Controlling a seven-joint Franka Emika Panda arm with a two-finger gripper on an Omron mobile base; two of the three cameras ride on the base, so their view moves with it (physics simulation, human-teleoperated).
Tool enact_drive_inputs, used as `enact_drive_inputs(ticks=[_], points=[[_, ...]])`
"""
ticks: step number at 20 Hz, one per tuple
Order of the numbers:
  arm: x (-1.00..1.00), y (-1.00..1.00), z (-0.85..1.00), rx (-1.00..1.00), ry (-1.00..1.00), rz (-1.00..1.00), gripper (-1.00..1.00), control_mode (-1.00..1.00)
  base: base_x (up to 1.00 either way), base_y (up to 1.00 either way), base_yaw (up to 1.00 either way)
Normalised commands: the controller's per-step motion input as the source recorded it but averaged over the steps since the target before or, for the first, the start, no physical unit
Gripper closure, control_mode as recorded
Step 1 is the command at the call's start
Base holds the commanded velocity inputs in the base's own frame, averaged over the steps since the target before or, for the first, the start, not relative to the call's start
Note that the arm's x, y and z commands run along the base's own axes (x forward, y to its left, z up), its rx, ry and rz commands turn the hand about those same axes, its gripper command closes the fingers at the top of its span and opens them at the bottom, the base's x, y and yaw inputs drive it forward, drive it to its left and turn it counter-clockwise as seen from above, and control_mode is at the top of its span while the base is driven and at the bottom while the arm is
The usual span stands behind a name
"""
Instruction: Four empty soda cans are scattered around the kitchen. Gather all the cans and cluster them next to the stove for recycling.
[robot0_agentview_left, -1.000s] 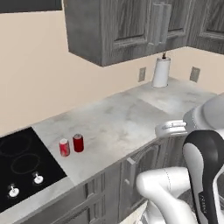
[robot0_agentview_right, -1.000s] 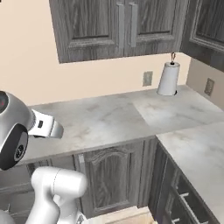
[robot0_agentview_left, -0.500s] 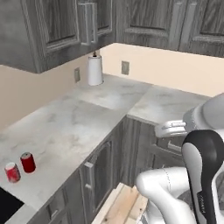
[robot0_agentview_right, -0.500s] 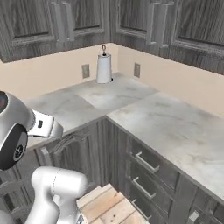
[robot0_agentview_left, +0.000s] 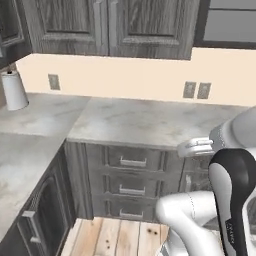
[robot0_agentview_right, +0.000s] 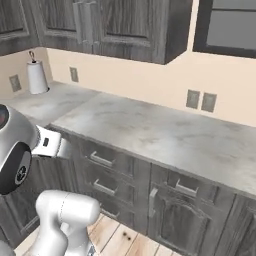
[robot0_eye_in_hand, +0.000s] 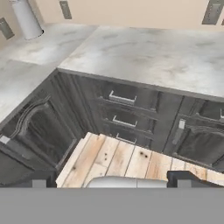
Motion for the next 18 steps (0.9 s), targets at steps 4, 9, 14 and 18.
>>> enact_drive_inputs(ticks=[4,9,14,18], points=[[0.00,0.00,0.00,0.00,0.00,0.00,-1.00,1.00,-0.23,-0.61,-0.53],[0.00,0.00,0.00,0.00,0.00,0.00,-1.00,1.00,-0.12,-0.76,-0.33],[0.00,0.00,0.00,0.00,0.00,0.00,-1.00,1.00,-0.20,-0.88,-0.34],[0.00,0.00,0.00,0.00,0.00,0.00,-1.00,1.00,-0.17,-0.83,-0.37]])
